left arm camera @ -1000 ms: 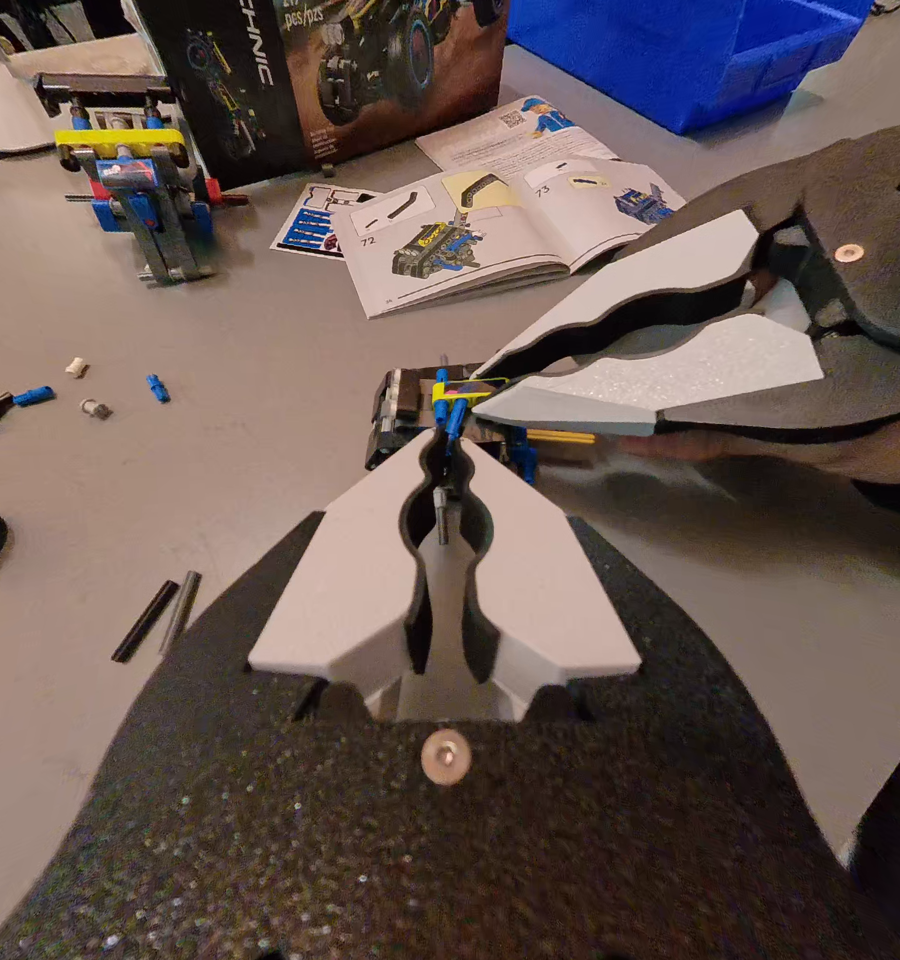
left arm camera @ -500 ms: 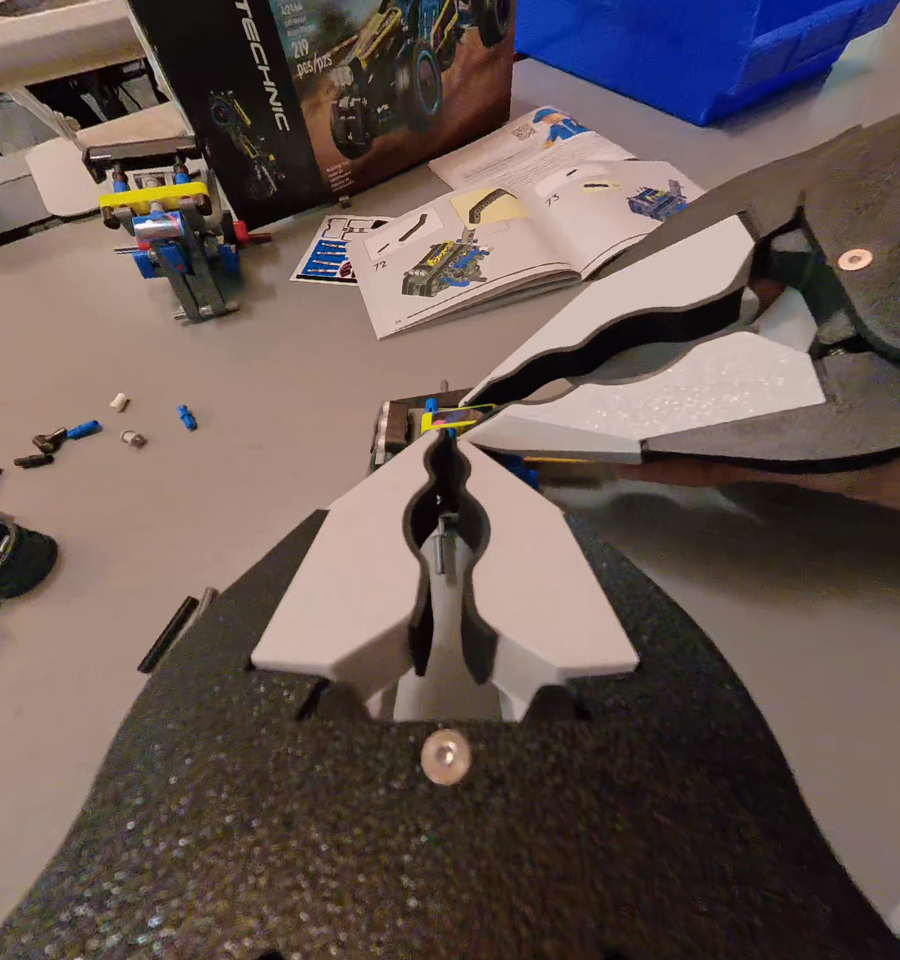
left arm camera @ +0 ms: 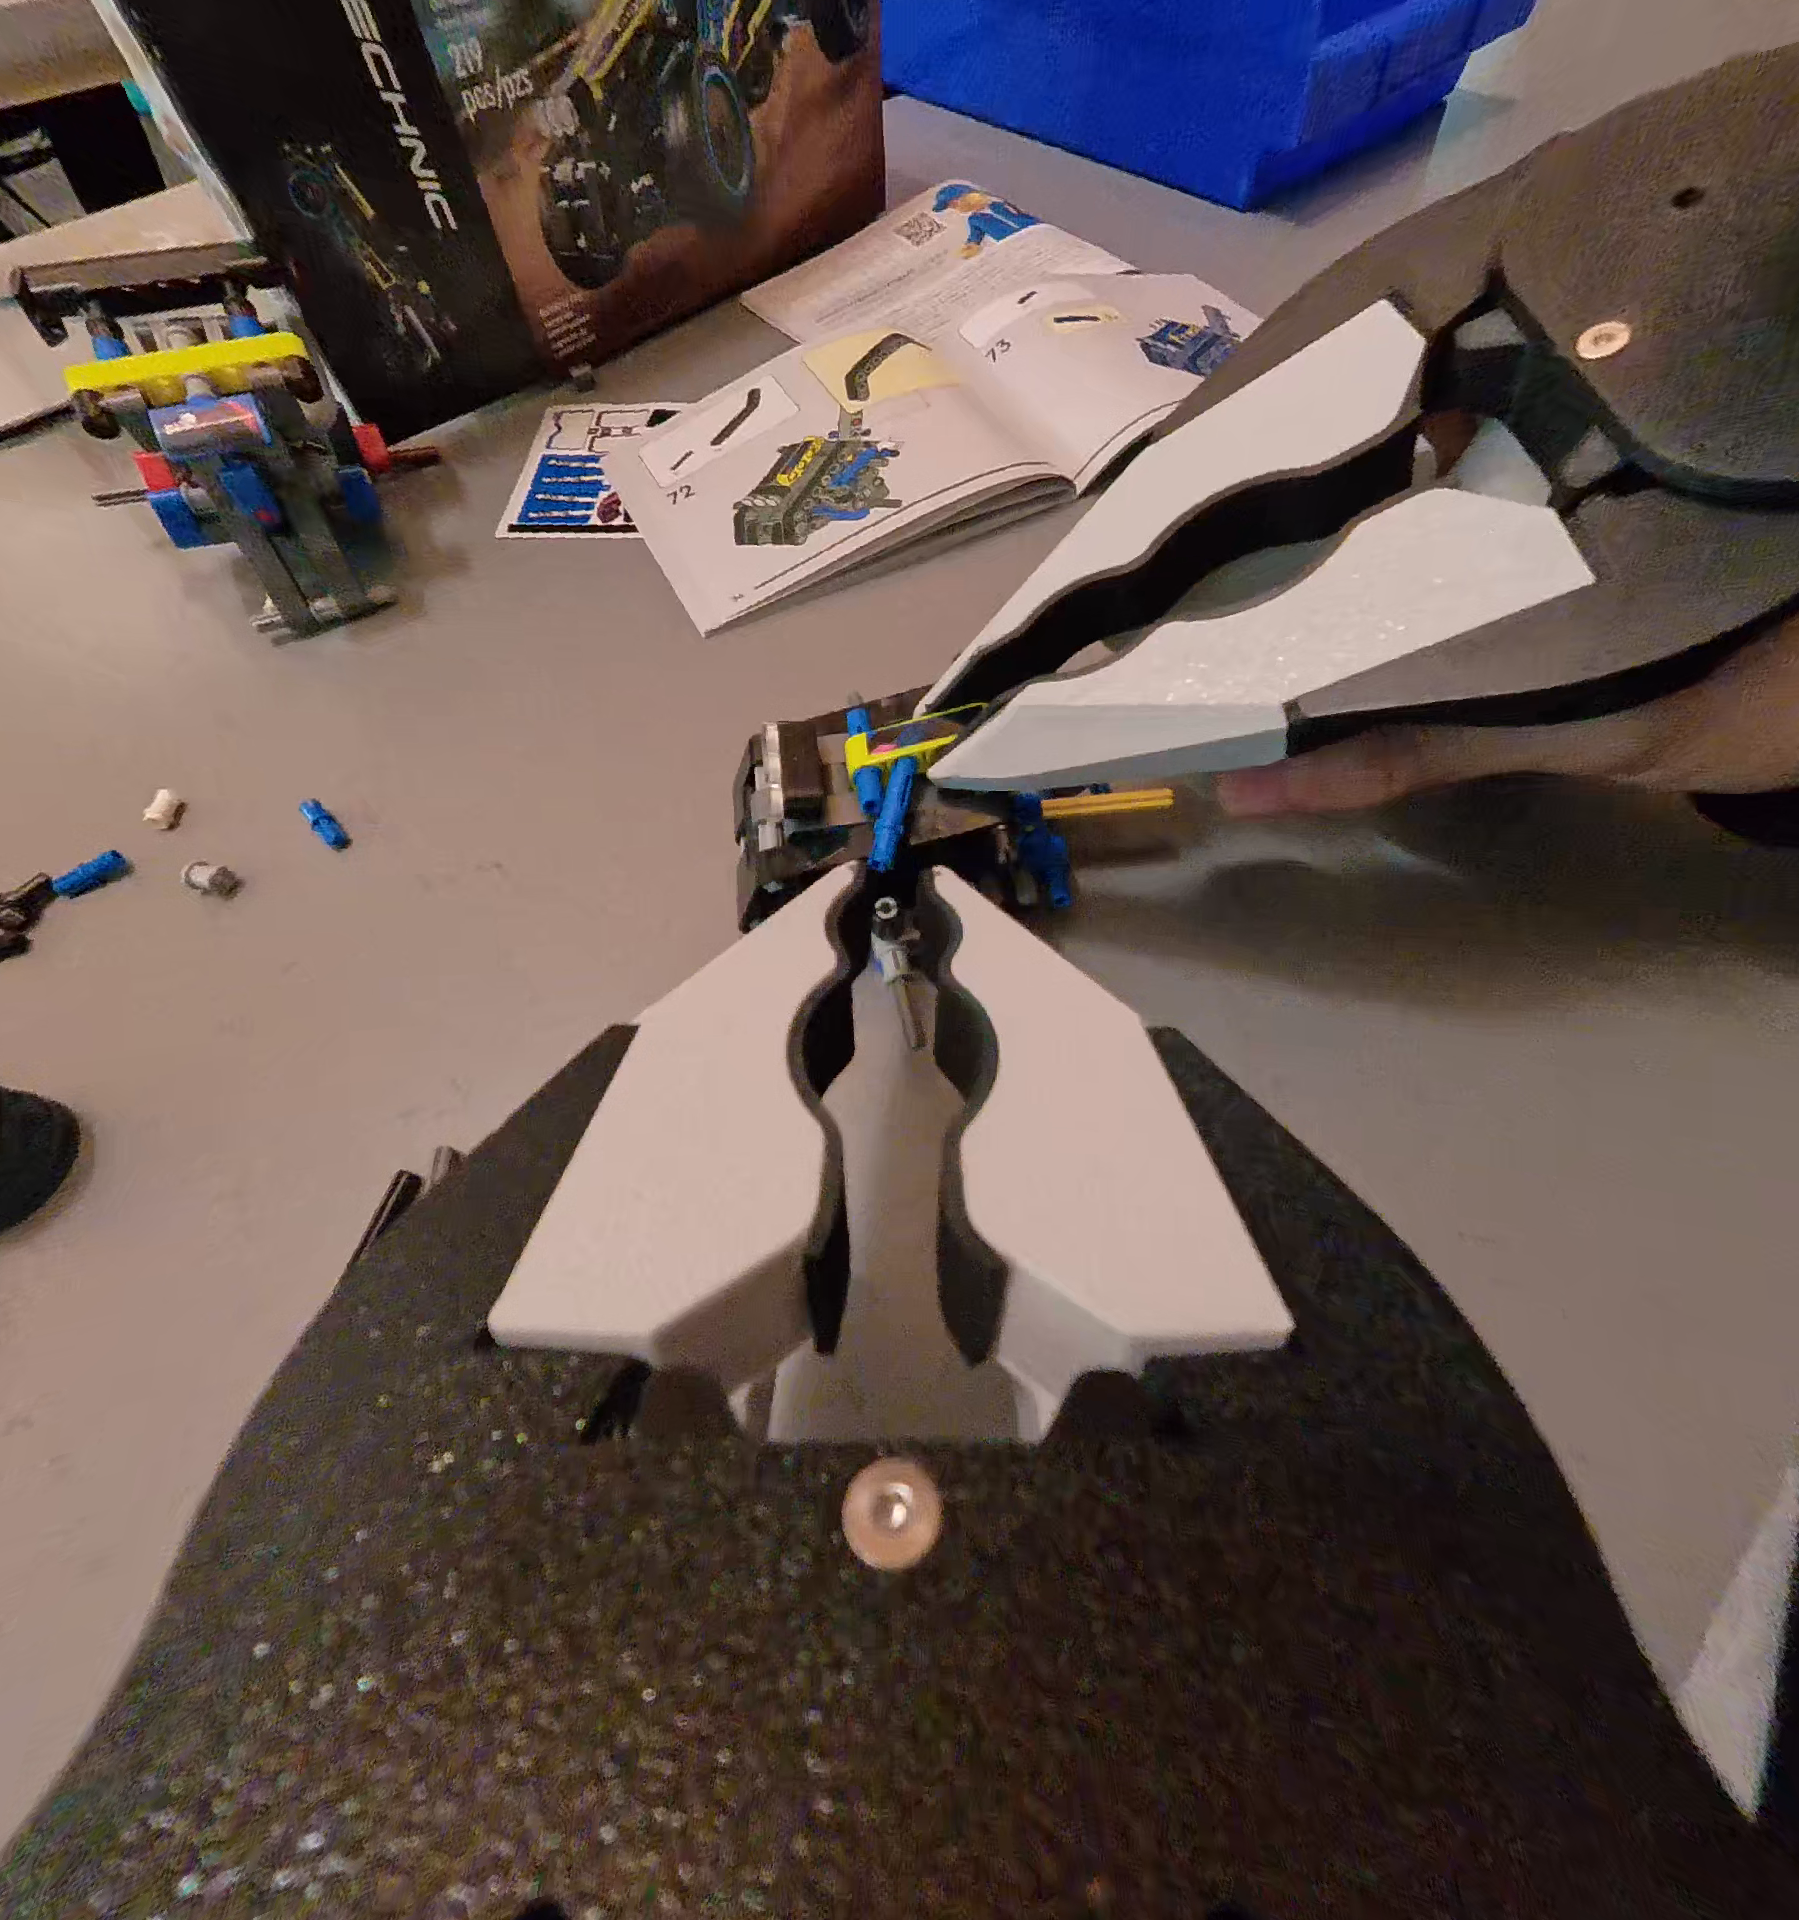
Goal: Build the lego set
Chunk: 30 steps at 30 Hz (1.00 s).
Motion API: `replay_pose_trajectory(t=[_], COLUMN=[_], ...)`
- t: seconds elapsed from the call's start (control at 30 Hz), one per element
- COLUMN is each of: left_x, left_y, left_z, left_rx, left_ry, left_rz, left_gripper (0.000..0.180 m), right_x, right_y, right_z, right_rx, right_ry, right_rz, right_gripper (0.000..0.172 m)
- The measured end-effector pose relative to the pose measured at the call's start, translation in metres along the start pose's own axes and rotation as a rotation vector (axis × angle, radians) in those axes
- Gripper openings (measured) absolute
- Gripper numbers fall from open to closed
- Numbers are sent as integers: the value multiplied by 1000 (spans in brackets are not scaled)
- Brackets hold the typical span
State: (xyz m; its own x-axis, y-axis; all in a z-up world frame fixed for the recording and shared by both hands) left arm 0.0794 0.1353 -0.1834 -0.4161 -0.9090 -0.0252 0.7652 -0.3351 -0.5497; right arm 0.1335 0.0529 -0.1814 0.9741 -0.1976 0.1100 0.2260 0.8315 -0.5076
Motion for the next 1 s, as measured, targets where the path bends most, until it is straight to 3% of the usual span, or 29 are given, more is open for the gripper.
replay_pose_trajectory(t=[0.03,0.8,1.0], left_x=[0,-2,0], left_y=[1,5,6], left_z=[0,1,1], left_rx=[6,10,-5], left_ry=[10,174,179], left_rz=[5,106,98], left_gripper=[4,8,1], right_x=[0,0,0], right_y=[0,0,0], right_z=[0,0,0], right_rx=[0,0,1], right_ry=[-1,-2,-6], right_rz=[1,3,3], right_gripper=[6,6,6])
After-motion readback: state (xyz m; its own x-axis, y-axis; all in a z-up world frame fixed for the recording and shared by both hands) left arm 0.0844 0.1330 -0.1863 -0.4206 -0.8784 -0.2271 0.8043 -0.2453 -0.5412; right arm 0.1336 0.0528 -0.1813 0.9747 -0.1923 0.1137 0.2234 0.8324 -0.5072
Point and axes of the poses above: each gripper's, where its closed fingertips meet, y out along the fingers, z out of its top, x = y × z across the jaws, the point moved 6 cm from there along -y, back along the fingers, and after that the axes turned 5 degrees about -x, right-handed, at the moved point
